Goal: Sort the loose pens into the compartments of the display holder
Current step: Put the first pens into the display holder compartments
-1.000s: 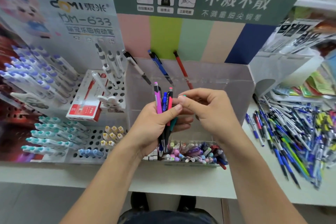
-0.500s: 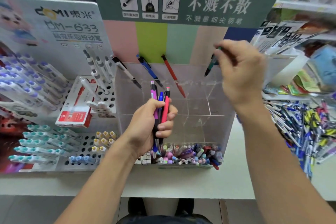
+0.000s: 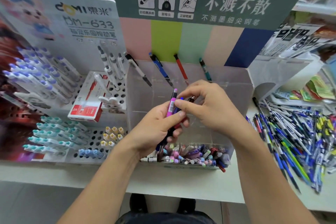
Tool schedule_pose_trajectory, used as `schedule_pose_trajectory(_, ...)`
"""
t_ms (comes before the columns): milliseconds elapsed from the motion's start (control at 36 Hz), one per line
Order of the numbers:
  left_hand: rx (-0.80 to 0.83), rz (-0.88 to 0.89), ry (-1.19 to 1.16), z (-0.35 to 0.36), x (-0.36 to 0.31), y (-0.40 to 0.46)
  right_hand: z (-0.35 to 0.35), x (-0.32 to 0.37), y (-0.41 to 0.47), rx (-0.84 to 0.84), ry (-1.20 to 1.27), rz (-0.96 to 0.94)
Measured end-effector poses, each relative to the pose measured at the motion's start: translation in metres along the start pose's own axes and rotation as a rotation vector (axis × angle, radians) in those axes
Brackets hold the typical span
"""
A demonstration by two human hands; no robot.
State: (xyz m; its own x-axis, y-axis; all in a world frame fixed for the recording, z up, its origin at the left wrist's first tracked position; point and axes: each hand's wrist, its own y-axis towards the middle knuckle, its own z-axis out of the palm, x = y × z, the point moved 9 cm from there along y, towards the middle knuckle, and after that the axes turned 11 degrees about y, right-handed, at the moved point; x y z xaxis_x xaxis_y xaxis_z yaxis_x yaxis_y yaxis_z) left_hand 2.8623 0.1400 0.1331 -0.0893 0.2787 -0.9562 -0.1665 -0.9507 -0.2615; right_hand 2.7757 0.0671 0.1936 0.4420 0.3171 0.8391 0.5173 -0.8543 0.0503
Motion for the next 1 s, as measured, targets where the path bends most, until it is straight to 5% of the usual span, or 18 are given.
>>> schedule_pose_trajectory(139, 0.06, -0.003, 0.006, 0.002, 0.003, 0.0, 0.003, -0.009, 0.002, 0.043, 0.392, 0.094)
schedule_pose_trajectory(389, -0.09, -0.063, -0.16, -0.025, 0.007, 0.002, -0.083, -0.031, -0.01, -0.644, 0.96, 0.05)
schedule_pose_trajectory(583, -0.226, 0.01, -0.301, -0.035, -0.001, 0.011, -0.102, -0.034, -0.013, -0.775, 1.042, 0.003)
schedule_pose_trajectory(750, -0.196, 0.035, -0.18, -0.028, -0.009, 0.019, -0.159, -0.021, -0.034, -1.013, 0.472, -0.245)
schedule_pose_trajectory(889, -0.127, 0.027, -0.158, -0.014, -0.012, 0.027, -0.165, -0.015, -0.006, -0.757, -0.059, -0.21)
schedule_pose_trajectory(1000, -0.087, -0.011, -0.262, -0.001, -0.011, 0.028, -0.14, -0.029, 0.027, -0.504, -0.154, -0.122)
